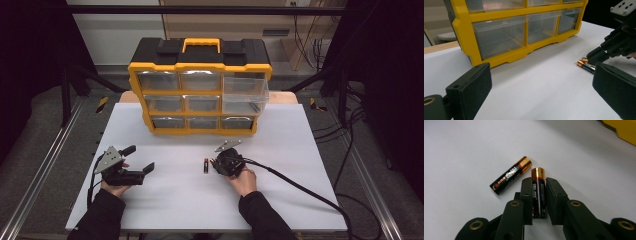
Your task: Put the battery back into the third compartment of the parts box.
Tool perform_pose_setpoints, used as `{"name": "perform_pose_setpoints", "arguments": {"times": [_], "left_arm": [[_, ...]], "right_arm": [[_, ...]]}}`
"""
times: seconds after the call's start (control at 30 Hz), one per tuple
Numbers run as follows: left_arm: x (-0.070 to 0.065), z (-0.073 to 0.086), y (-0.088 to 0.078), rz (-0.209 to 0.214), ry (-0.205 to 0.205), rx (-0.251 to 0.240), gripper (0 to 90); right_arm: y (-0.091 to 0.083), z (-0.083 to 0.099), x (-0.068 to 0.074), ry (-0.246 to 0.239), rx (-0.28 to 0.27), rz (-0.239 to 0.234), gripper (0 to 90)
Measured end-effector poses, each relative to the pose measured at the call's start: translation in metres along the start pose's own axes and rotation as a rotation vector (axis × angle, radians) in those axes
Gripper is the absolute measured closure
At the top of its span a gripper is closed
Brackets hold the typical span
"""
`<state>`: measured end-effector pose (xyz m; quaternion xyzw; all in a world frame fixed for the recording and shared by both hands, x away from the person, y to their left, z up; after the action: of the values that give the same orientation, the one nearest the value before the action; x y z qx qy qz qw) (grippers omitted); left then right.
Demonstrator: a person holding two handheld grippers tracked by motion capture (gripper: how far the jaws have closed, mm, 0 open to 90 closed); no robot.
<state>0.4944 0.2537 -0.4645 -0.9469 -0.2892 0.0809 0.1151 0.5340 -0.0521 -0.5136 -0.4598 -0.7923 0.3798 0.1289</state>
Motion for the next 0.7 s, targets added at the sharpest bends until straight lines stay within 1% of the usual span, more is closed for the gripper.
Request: {"name": "perform_pose_setpoints", "arguments": {"times": [0.17, 0.3, 0.5, 0.53, 0.6, 0.7], "left_arm": [[0.000, 0.000, 0.000, 0.000, 0.000, 0.000, 1.6], [0.000, 0.000, 0.000, 0.000, 0.000, 0.000, 1.6], [0.000, 0.000, 0.000, 0.000, 0.000, 0.001, 1.6], [0.000, 0.000, 0.000, 0.001, 0.000, 0.000, 1.6], [0.000, 0.000, 0.000, 0.001, 0.000, 0.001, 1.6], [0.000, 0.000, 0.000, 0.001, 0.000, 0.000, 1.6]], "right_arm": [[0.000, 0.000, 0.000, 0.000, 0.003, -0.002, 77.0], [-0.003, -0.002, -0.001, 0.001, -0.003, -0.015, 77.0], [-0.012, -0.005, -0.004, -0.011, -0.020, -0.013, 77.1], [-0.016, -0.007, -0.005, -0.015, -0.027, -0.013, 77.1], [-0.018, -0.008, -0.005, -0.011, -0.029, -0.011, 77.1], [-0.025, -0.011, -0.006, -0.011, -0.048, -0.013, 77.0]]}}
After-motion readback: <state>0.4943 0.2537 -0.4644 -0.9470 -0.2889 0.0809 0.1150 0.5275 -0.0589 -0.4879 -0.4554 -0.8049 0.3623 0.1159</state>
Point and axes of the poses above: each handheld gripper's, and its own axes: y roughly forward along the jaws, z roughly out of its underside, x roughly to its left, the point moved 5 cm from there along y, roughly forward along the jaws, and after that the axes turned 14 degrees about z, right-handed, at the moved point
